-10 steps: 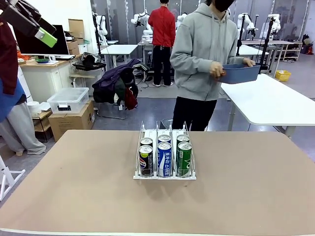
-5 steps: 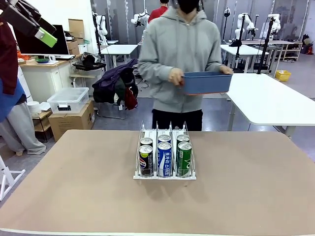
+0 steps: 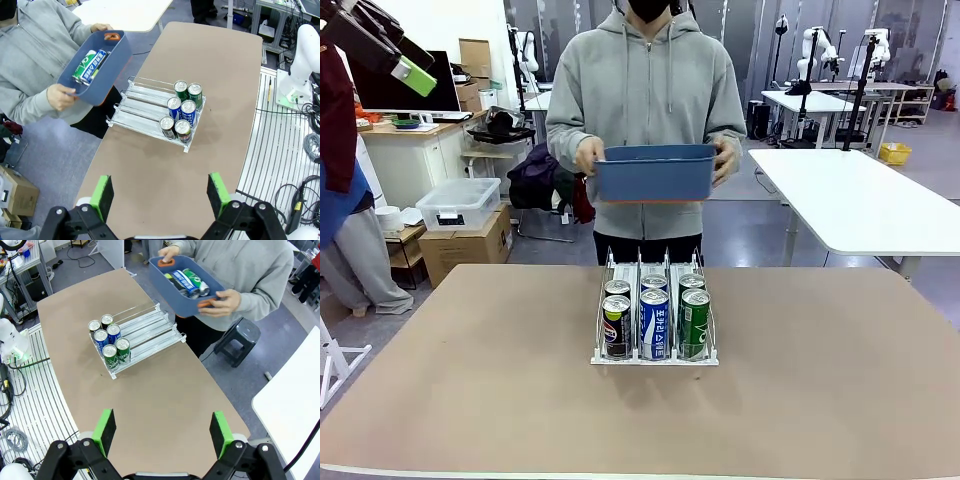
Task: Fill the beverage cans into the dispenser.
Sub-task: Pick up the Sprite handed by the human.
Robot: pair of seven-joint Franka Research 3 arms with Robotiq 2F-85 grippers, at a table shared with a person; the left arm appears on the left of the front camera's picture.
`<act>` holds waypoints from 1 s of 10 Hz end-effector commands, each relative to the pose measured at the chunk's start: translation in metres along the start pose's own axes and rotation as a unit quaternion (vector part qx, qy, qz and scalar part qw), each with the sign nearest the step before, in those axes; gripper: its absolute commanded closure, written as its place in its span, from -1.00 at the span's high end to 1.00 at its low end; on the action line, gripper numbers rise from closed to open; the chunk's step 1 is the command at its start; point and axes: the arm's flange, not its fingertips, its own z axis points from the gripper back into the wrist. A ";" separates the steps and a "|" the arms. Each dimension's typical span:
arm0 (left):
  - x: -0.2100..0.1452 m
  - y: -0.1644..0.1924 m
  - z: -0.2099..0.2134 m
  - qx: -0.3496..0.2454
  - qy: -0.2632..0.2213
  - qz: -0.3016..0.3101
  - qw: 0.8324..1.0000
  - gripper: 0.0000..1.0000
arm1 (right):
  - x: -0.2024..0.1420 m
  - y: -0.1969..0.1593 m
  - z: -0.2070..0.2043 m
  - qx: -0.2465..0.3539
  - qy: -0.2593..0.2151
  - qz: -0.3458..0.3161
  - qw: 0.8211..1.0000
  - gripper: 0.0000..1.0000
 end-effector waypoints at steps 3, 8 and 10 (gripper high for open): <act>0.000 0.000 0.000 0.000 0.000 0.000 1.000 1.00 | 0.000 0.000 -0.001 0.000 0.002 0.001 1.000 1.00; 0.000 0.000 0.000 0.000 0.000 0.000 1.000 1.00 | 0.000 0.000 -0.001 0.000 0.002 0.001 1.000 1.00; 0.000 0.000 0.000 0.000 0.000 0.000 1.000 1.00 | 0.000 0.000 -0.001 0.000 0.002 0.001 1.000 1.00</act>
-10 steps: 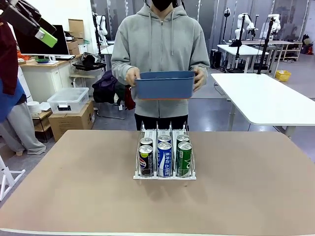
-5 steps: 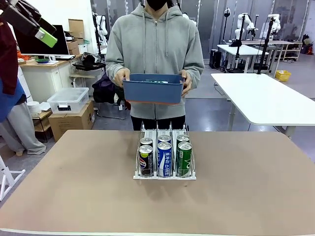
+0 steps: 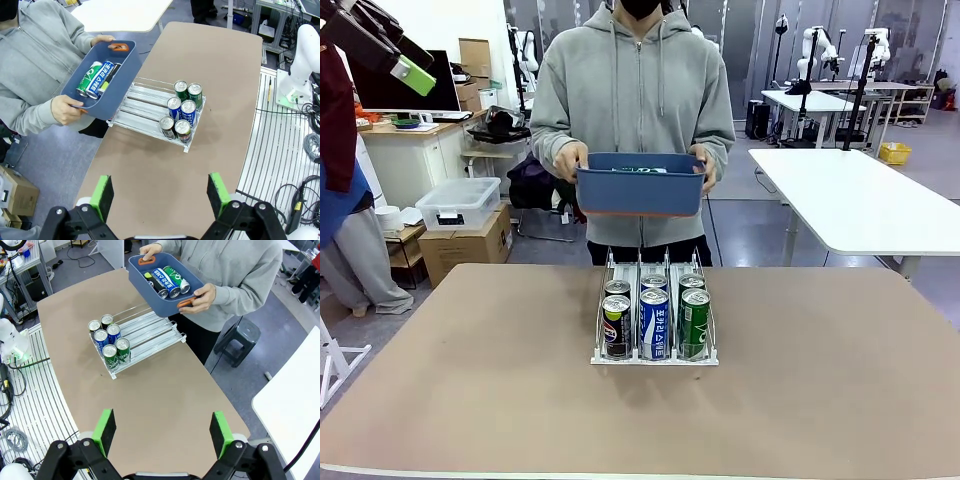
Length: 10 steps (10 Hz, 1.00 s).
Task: Fill the beverage cans into the dispenser.
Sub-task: Pick up the Sprite handed by the human.
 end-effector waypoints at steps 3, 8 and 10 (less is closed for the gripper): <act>0.000 0.000 0.000 0.000 0.000 0.000 1.000 1.00 | 0.000 0.000 -0.001 0.000 0.002 0.001 1.000 1.00; 0.000 0.000 0.000 0.000 0.000 0.000 1.000 1.00 | 0.000 0.000 -0.001 0.000 0.002 0.001 1.000 1.00; 0.000 0.000 0.000 0.000 0.000 0.000 1.000 1.00 | 0.000 0.000 -0.001 0.000 0.002 0.001 1.000 1.00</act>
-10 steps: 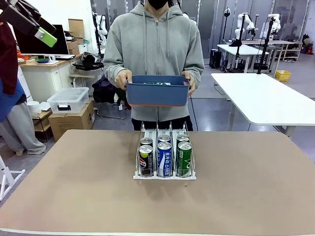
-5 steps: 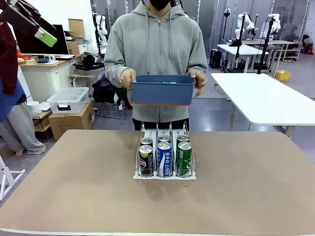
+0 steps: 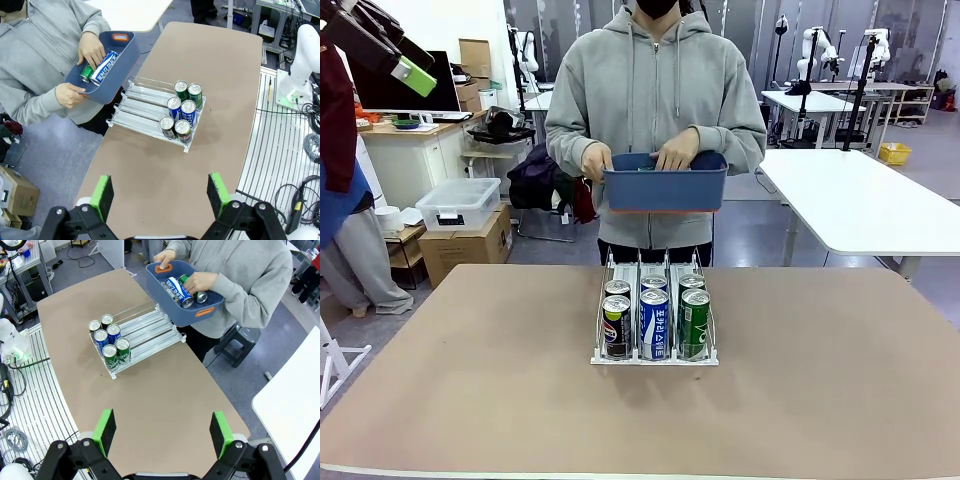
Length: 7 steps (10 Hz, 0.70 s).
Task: Fill the beverage cans into the dispenser.
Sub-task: Pick up the Sprite handed by the human.
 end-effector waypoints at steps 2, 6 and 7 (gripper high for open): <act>0.000 0.000 0.000 0.000 0.000 0.000 1.000 1.00 | 0.000 0.000 -0.001 0.000 0.002 0.001 1.000 1.00; 0.000 0.000 0.000 0.000 0.000 0.000 1.000 1.00 | 0.000 0.000 -0.001 0.000 0.002 0.001 1.000 1.00; 0.000 0.000 0.000 0.000 0.000 0.000 1.000 1.00 | 0.000 0.000 -0.001 0.000 0.002 0.001 1.000 1.00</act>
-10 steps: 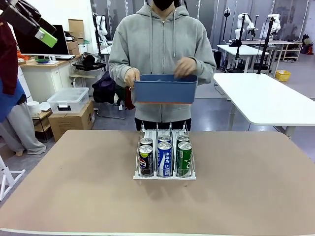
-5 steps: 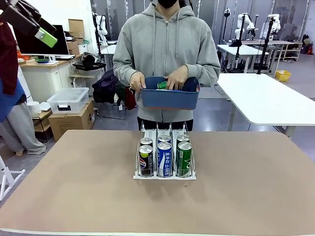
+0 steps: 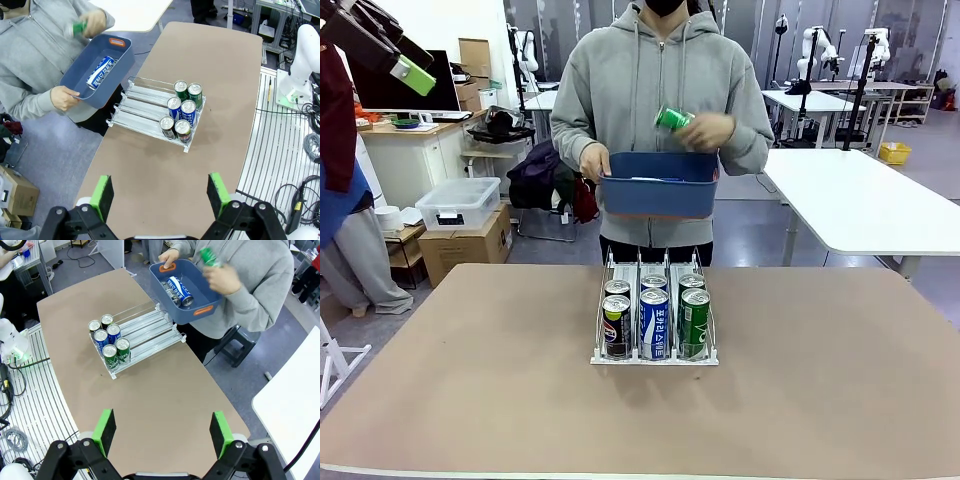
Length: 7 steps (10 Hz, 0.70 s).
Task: Fill the beverage cans into the dispenser.
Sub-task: Pick up the Sprite handed by the human.
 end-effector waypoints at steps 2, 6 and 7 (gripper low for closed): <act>0.000 0.000 0.000 0.000 0.000 0.000 1.000 1.00 | 0.000 0.000 -0.001 0.000 0.002 0.001 1.000 1.00; 0.000 0.000 0.000 0.000 0.000 0.000 1.000 1.00 | 0.000 0.000 -0.001 0.000 0.002 0.001 1.000 1.00; 0.000 0.000 0.000 0.000 0.000 0.000 1.000 1.00 | 0.000 0.000 -0.001 0.000 0.002 0.001 1.000 1.00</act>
